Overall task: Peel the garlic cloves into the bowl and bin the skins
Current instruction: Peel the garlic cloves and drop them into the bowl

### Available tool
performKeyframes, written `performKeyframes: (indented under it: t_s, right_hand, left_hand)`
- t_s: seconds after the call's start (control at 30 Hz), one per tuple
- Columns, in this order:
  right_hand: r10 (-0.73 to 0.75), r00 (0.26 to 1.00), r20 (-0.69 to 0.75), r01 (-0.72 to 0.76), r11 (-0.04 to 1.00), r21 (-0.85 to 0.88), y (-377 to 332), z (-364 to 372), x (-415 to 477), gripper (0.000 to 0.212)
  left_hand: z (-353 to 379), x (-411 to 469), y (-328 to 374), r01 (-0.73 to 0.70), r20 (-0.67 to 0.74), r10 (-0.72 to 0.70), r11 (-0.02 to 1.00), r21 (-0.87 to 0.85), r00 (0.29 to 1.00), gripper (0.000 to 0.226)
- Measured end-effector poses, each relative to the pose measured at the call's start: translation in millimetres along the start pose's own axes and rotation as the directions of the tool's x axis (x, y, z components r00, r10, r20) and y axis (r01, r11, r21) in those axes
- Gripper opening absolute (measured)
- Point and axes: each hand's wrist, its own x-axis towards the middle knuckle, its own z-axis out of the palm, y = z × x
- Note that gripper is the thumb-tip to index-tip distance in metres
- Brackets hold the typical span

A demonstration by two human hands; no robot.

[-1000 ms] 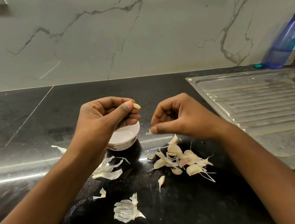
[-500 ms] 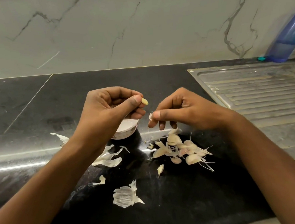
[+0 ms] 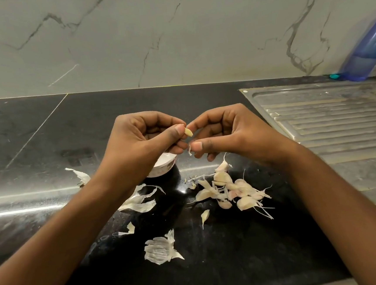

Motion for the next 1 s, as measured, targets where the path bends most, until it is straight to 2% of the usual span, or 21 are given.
performKeyframes:
  t_s: [0.2, 0.4, 0.57, 0.67, 0.73, 0.83, 0.9, 1.0]
  right_hand:
    - [-0.019, 0.999, -0.048, 0.02, 1.0, 0.018, 1.9, -1.6, 1.6, 0.023]
    - [-0.045, 0.992, -0.121, 0.05, 0.998, 0.033, 2.3, -3.5, 0.7, 0.02]
    - [-0.042, 0.992, -0.119, 0.048, 0.998, 0.042, 3.1, -4.1, 1.6, 0.018]
    - [-0.007, 0.982, -0.187, 0.013, 0.999, 0.031, 6.7, -11.3, 3.4, 0.017]
    - [0.016, 0.961, -0.277, -0.051, 0.992, -0.118, 15.5, -17.1, 5.8, 0.014]
    - [0.006, 0.921, -0.388, -0.208, 0.853, -0.479, 34.9, -23.0, 8.8, 0.009]
    - [0.03, 0.915, -0.402, -0.269, 0.789, -0.553, 43.4, -24.4, 10.6, 0.009]
    - [0.069, 0.916, -0.394, -0.309, 0.749, -0.586, 49.1, -25.8, 12.4, 0.009]
  left_hand:
    - [0.5, -1.1, 0.4, -0.05, 0.033, 0.048, 0.998, 0.038, 0.998, 0.017]
    - [2.2, -4.6, 4.3, -0.042, 0.061, 0.041, 0.999, 0.004, 0.997, 0.029]
    - [0.1, -3.3, 2.7, -0.049, 0.033, 0.049, 0.999, 0.01, 0.998, 0.025]
    - [-0.4, -3.1, 2.2, -0.041, 0.018, 0.04, 0.999, 0.007, 0.999, 0.022]
    - [0.5, -3.7, 2.5, -0.046, 0.028, 0.045, 0.999, 0.022, 0.999, 0.02]
    - [4.0, -6.0, 2.3, -0.059, 0.071, 0.054, 0.996, 0.068, 0.996, 0.015]
    - [6.3, -7.7, 1.4, -0.062, 0.099, 0.052, 0.994, 0.095, 0.994, 0.012]
    - [9.4, -10.3, 1.1, -0.064, 0.13, 0.049, 0.991, 0.117, 0.99, 0.011]
